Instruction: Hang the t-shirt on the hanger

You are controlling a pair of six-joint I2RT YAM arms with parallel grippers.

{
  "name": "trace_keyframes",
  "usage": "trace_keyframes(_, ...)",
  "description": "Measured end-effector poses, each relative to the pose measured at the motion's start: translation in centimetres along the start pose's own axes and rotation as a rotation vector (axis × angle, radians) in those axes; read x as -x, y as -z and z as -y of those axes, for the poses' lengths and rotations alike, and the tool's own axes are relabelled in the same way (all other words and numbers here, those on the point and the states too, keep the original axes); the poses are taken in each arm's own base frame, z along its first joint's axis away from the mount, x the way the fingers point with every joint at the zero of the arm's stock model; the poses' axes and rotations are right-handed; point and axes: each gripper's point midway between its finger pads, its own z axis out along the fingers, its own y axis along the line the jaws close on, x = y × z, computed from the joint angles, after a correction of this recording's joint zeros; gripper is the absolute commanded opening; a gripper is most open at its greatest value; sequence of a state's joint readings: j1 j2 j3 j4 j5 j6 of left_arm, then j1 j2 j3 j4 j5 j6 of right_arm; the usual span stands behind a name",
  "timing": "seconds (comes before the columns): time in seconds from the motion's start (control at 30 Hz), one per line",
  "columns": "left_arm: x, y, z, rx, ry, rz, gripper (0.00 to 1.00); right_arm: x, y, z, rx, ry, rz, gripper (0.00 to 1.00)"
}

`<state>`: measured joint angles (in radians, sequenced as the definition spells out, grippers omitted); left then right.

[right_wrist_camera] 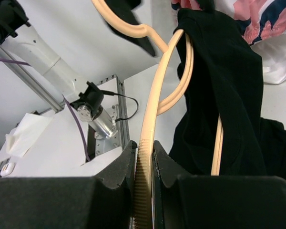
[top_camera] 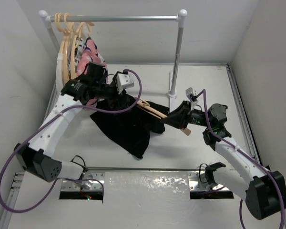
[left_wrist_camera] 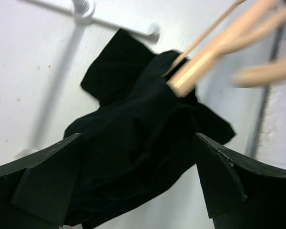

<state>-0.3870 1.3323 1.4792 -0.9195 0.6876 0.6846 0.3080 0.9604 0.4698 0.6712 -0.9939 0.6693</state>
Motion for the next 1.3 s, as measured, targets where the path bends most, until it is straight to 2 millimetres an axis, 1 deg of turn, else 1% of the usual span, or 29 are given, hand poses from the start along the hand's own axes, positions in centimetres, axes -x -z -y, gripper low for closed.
trace_keyframes(0.1,-1.4,-1.5,-1.8,0.013,-0.023,-0.048,0.92,0.0,0.0,0.0,0.001,-0.001,-0.001,0.0)
trace_keyframes(0.17,-1.9,-2.1,-2.6,0.015,-0.049,-0.065,0.91,-0.1,0.0,0.0,0.001,-0.003,-0.002,0.0)
trace_keyframes(0.27,-1.7,-2.6,-3.3,0.009,-0.095,-0.061,0.83,0.0,-0.1,0.1,0.005,-0.015,-0.003,0.0)
trace_keyframes(0.3,-1.6,-2.7,-3.5,0.007,-0.111,-0.056,0.75,0.0,-0.2,0.2,0.006,-0.018,-0.002,0.0)
trace_keyframes(0.37,-1.5,-3.0,-3.6,-0.001,-0.145,-0.041,0.66,0.2,-0.3,0.2,0.011,-0.024,-0.001,0.0)
trace_keyframes(0.4,-1.5,-3.2,-3.5,-0.01,-0.16,-0.034,0.57,0.3,-0.4,0.2,0.013,-0.027,-0.002,0.0)
trace_keyframes(0.5,-2.1,-4.0,-3.0,-0.044,-0.187,-0.024,0.45,0.6,-0.5,0.1,0.025,-0.031,-0.006,0.0)
trace_keyframes(0.57,-2.4,-4.4,-2.6,-0.07,-0.198,-0.02,0.39,0.6,-0.6,0.1,0.029,-0.039,-0.012,0.0)
trace_keyframes(0.63,-2.3,-4.7,-2.4,-0.089,-0.214,-0.009,0.29,0.7,-0.7,0.4,0.024,-0.05,-0.015,0.0)
trace_keyframes(0.67,-2.3,-4.8,-2.2,-0.1,-0.223,-0.003,0.22,0.8,-0.7,0.7,0.019,-0.055,-0.015,0.0)
trace_keyframes(0.7,-2.3,-4.9,-2.1,-0.111,-0.226,-0.001,0.11,0.9,-0.7,0.9,0.015,-0.059,-0.015,0.0)
trace_keyframes(0.77,-2.5,-4.9,-1.5,-0.143,-0.226,0.002,0.08,1.3,-0.7,1.6,-0.003,-0.065,-0.01,0.0)
trace_keyframes(0.87,-2.5,-4.8,-1.0,-0.162,-0.201,0.007,0.08,1.8,-0.7,2.6,-0.028,-0.086,-0.012,0.0)
trace_keyframes(0.97,-2.5,-4.8,-0.8,-0.16,-0.147,0.004,0.07,2.4,-1.0,3.0,-0.025,-0.074,-0.017,0.0)
trace_keyframes(1.0,-2.5,-4.7,-0.7,-0.159,-0.129,0.005,0.02,2.5,-1.1,3.1,-0.024,-0.068,-0.019,0.0)
trace_keyframes(1.03,-2.5,-4.6,-0.5,-0.156,-0.112,0.007,0.0,2.6,-1.2,3.1,-0.018,-0.061,-0.022,0.0)
trace_keyframes(1.17,-3.1,-4.5,0.3,-0.147,-0.031,0.007,0.0,3.0,-1.7,3.5,0.009,-0.057,-0.047,0.0)
trace_keyframes(1.2,-3.3,-4.5,0.4,-0.143,-0.008,0.002,0.0,2.9,-1.7,3.7,0.01,-0.056,-0.052,0.03)
trace_keyframes(1.23,-3.7,-4.6,0.4,-0.133,0.02,-0.005,0.0,2.6,-1.7,3.9,0.003,-0.06,-0.059,0.11)
trace_keyframes(1.27,-3.9,-4.7,0.3,-0.121,0.04,-0.013,0.0,2.4,-1.7,4.2,-0.007,-0.061,-0.065,0.24)
trace_keyframes(1.3,-4.2,-4.8,0.2,-0.103,0.06,-0.024,0.0,2.4,-1.8,4.8,-0.033,-0.055,-0.073,0.49)
